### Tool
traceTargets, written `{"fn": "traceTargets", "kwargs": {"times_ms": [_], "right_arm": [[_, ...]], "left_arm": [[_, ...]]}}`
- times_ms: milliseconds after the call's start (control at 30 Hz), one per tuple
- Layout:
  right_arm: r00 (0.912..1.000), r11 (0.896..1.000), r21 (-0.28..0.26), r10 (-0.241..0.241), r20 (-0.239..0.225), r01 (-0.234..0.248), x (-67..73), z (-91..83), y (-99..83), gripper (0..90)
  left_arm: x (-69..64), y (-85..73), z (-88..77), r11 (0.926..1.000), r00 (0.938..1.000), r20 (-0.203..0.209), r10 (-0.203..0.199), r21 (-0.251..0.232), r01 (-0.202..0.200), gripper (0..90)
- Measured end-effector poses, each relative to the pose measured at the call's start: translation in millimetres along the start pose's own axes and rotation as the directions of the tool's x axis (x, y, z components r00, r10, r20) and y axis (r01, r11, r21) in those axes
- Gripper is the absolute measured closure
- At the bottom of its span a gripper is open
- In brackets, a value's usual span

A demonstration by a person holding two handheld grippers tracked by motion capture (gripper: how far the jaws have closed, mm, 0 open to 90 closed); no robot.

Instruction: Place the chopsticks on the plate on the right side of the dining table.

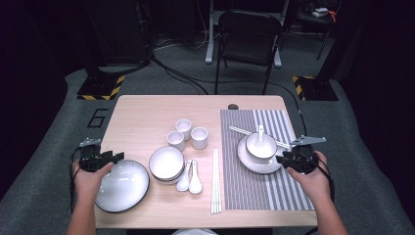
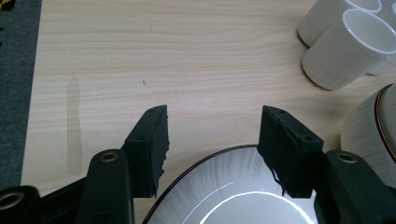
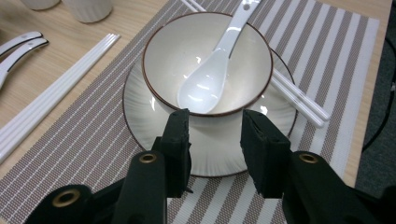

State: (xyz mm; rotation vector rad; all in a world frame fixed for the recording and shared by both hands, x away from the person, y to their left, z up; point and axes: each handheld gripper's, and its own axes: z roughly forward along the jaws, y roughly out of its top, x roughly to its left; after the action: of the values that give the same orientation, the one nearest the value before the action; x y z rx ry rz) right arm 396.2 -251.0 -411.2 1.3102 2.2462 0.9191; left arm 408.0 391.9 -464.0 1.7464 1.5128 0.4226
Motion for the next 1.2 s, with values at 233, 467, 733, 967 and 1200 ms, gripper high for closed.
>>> {"fn": "traceTargets", "kwargs": {"times_ms": [233,467,733,967,1200], "right_arm": [[0.9998,0.999,-0.029,-0.014,-0.013,0.013,14.7,6.8,11.0,55.7],[0.9983,0.998,-0.053,-0.029,-0.050,0.027,29.0,15.8,23.6,55.0],[0.9951,0.998,-0.062,-0.038,-0.091,0.033,46.0,26.4,38.6,52.8],[0.9923,0.995,-0.075,-0.070,-0.103,0.062,54.7,39.3,45.7,48.5],[0.9864,0.995,-0.072,-0.077,-0.145,0.067,61.2,46.8,55.8,46.7]], "left_arm": [[-2.7,-2.2,0.6,0.9993,0.9995,-0.006,0.032,0.020,-0.032,42.6],[-4.6,-5.0,0.7,0.9982,0.9984,-0.017,0.054,0.025,-0.054,42.5],[-5.4,-6.7,0.8,0.9967,0.9972,-0.024,0.071,0.040,-0.070,41.8],[-4.8,-7.1,-0.5,0.9970,0.9974,-0.026,0.067,0.040,-0.066,41.2],[-4.1,-6.9,-0.2,0.9974,0.9975,-0.026,0.066,0.032,-0.065,40.9]]}}
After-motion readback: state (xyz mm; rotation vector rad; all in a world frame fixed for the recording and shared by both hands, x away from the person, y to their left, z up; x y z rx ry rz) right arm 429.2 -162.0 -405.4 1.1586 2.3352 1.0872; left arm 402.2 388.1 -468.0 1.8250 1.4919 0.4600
